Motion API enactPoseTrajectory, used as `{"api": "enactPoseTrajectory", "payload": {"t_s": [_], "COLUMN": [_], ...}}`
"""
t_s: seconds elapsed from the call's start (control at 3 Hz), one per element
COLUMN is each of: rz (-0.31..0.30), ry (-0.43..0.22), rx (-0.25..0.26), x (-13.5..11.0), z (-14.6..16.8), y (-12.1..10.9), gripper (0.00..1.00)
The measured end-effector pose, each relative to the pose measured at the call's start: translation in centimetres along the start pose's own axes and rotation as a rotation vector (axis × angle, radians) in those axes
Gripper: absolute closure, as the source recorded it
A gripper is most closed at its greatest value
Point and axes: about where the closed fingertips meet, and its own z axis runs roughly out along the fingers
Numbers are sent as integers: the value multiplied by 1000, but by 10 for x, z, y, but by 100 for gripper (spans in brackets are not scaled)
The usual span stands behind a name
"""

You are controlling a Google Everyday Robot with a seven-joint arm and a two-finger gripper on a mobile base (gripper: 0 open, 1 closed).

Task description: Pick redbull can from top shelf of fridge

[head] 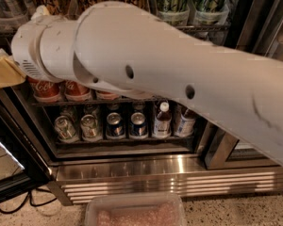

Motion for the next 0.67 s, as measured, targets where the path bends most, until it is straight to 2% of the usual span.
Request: {"api": "enactPoseTrajectory", "payload": {"t_s": [0.33,0.67], "rz": [62,103], "ry": [19,15], "rx": [109,192], "x": [8,16], "z": [-12,-24], "y": [0,-1], "gripper": [0,0]}}
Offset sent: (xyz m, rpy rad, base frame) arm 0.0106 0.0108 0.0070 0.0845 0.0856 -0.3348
